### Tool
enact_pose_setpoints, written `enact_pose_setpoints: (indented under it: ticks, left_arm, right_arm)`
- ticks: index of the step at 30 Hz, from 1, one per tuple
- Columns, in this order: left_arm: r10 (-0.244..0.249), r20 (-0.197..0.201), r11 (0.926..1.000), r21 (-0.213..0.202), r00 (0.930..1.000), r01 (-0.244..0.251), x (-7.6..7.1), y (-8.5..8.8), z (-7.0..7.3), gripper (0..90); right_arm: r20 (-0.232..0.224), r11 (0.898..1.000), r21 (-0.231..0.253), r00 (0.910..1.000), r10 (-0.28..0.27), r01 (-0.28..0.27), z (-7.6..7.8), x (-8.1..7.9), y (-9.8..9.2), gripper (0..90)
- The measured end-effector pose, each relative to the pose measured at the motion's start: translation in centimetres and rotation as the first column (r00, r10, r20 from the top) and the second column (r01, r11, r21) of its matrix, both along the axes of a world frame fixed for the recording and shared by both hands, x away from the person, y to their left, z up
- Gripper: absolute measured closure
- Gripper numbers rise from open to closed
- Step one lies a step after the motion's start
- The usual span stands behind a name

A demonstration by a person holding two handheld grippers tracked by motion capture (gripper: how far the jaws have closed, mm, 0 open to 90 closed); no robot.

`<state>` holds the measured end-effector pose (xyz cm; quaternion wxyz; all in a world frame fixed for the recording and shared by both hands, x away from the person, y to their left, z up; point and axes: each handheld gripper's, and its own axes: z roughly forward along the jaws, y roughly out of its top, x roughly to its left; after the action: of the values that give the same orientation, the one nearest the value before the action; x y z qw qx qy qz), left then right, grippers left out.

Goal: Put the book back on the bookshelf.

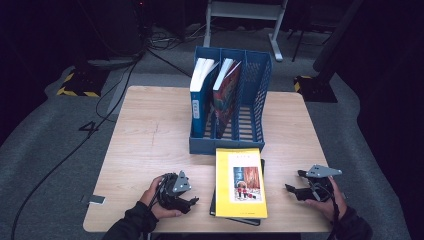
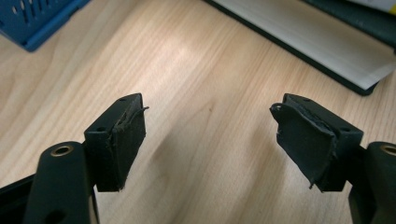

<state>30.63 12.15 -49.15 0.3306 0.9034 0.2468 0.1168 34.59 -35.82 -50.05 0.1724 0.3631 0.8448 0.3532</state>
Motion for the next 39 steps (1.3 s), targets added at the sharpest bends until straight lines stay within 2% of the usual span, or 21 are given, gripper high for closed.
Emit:
enact_pose_setpoints:
  ticks: [1,2,4,6,9,14,20,24,26,27,31,34,35,37,38,39]
  left_arm:
    - [0.006,-0.004,0.9998,0.019,1.0,-0.006,0.0,0.0,-0.1,25.7]
    - [0.01,-0.01,0.9998,0.02,0.9999,-0.01,0.1,0.1,-0.3,25.6]
    - [0.014,-0.038,0.9999,-0.009,0.9992,-0.015,0.3,0.4,-0.5,25.2]
    - [0.01,-0.033,0.9999,-0.012,0.9994,-0.01,0.3,0.5,-0.5,25.1]
    - [0.001,-0.044,0.9989,-0.046,0.999,-0.003,0.3,0.8,-0.9,24.7]
    - [-0.005,-0.021,0.9967,-0.081,0.9998,0.003,0.2,1.0,-1.3,22.7]
    - [-0.003,-0.02,0.997,-0.078,0.9998,0.001,0.2,0.9,-1.3,21.8]
    - [0.001,-0.024,0.9971,-0.076,0.9997,-0.002,0.3,0.7,-1.3,19.6]
    - [0.002,-0.025,0.9972,-0.075,0.9997,-0.004,0.4,0.5,-1.3,18.4]
    - [0.003,-0.026,0.9974,-0.072,0.9997,-0.005,0.4,0.5,-1.3,18.0]
    - [0.009,-0.024,0.9974,-0.071,0.9997,-0.01,0.6,0.2,-1.3,18.0]
    - [0.009,-0.027,0.9974,-0.072,0.9996,-0.011,0.7,0.0,-1.3,17.4]
    - [0.008,-0.027,0.9973,-0.073,0.9996,-0.01,0.7,-0.1,-1.3,16.9]
    - [0.008,-0.026,0.9973,-0.072,0.9996,-0.01,0.8,-0.2,-1.3,16.9]
    - [0.011,-0.027,0.9972,-0.073,0.9996,-0.013,0.8,-0.2,-1.3,16.9]
    - [0.008,-0.026,0.9974,-0.071,0.9996,-0.01,1.0,-0.3,-1.3,16.9]
  right_arm:
    - [-0.001,1.0,-0.003,1.0,-0.001,0.001,0.0,0.0,0.0,20.9]
    - [-0.005,1.0,-0.002,1.0,-0.005,0.005,0.1,0.0,0.1,21.4]
    - [-0.014,1.0,-0.002,0.9999,-0.001,0.001,0.2,-0.1,0.2,23.7]
    - [0.001,1.0,-0.02,1.0,0.009,-0.009,0.7,-0.3,0.5,24.3]
    - [0.023,0.999,0.023,0.9993,0.03,-0.031,1.8,-0.7,0.8,24.1]
    - [0.045,0.995,0.056,0.9957,0.08,-0.083,3.3,-1.5,2.1,24.0]
    - [0.077,0.984,0.088,0.9862,0.147,-0.153,5.2,-2.5,4.3,24.0]
    - [0.083,0.973,0.093,0.975,0.206,-0.214,6.4,-2.9,6.3,24.1]
    - [0.072,0.967,0.103,0.9712,0.227,-0.233,6.7,-3.0,7.2,24.2]
    - [0.065,0.962,0.103,0.9664,0.249,-0.254,6.8,-3.1,7.8,24.2]
    - [0.024,0.952,0.092,0.9563,0.292,-0.292,6.6,-3.1,9.3,24.1]
    - [-0.019,0.951,0.084,0.9533,0.301,-0.299,6.2,-3.0,9.9,24.1]
    - [-0.039,0.954,0.068,0.955,0.294,-0.291,6.0,-2.8,10.1,23.5]
    - [-0.085,0.953,0.074,0.9506,0.299,-0.293,5.4,-2.5,10.2,21.7]
    - [-0.117,0.954,0.079,0.9475,0.297,-0.289,5.0,-2.3,10.3,17.7]
    - [-0.131,0.953,0.097,0.9459,0.297,-0.286,4.9,-2.1,10.2,15.9]
